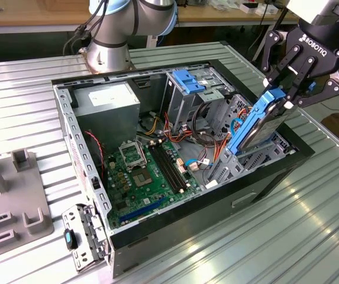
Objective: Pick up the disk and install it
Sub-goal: 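Insert the disk into the insertion slot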
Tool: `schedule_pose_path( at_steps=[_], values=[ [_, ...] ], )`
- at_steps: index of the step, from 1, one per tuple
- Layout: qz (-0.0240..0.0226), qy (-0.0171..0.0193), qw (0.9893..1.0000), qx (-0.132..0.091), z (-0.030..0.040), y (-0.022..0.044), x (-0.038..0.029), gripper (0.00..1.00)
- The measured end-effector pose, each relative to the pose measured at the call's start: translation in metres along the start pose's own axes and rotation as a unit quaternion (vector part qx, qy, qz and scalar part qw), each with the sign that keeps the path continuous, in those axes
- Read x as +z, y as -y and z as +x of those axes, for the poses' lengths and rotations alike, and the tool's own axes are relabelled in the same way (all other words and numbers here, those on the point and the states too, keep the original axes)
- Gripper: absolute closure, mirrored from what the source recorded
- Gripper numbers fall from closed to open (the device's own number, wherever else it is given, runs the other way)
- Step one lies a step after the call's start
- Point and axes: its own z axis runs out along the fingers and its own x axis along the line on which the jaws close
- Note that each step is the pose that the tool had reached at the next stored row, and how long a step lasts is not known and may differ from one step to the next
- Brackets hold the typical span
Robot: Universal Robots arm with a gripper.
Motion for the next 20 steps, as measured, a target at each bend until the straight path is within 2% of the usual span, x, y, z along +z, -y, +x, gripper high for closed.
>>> schedule_pose_path(
  at_steps=[1,3,5,8,9,10,16,18,20],
  values=[
    [0.0000,0.0001,1.0000,0.000,0.0001,0.0001,0.0024,0.63],
    [0.0000,0.0000,1.0000,0.000,0.0006,0.0003,0.0115,0.63],
    [0.0000,0.0001,1.0000,0.000,0.0008,0.0004,0.0161,0.63],
    [0.0000,0.0001,1.0000,0.000,0.0018,0.0012,0.0301,0.63],
    [0.0000,0.0001,1.0000,0.000,0.0027,0.0017,0.0373,0.63],
    [0.0000,0.0000,1.0000,0.000,0.0032,0.0020,0.0417,0.63],
    [0.0000,-0.0001,1.0000,0.000,0.0053,0.0028,0.0554,0.63],
    [0.0000,0.0000,1.0000,0.000,0.0066,0.0032,0.0648,0.63],
    [0.0000,-0.0002,1.0000,0.000,0.0072,0.0034,0.0713,0.63]
  ],
)
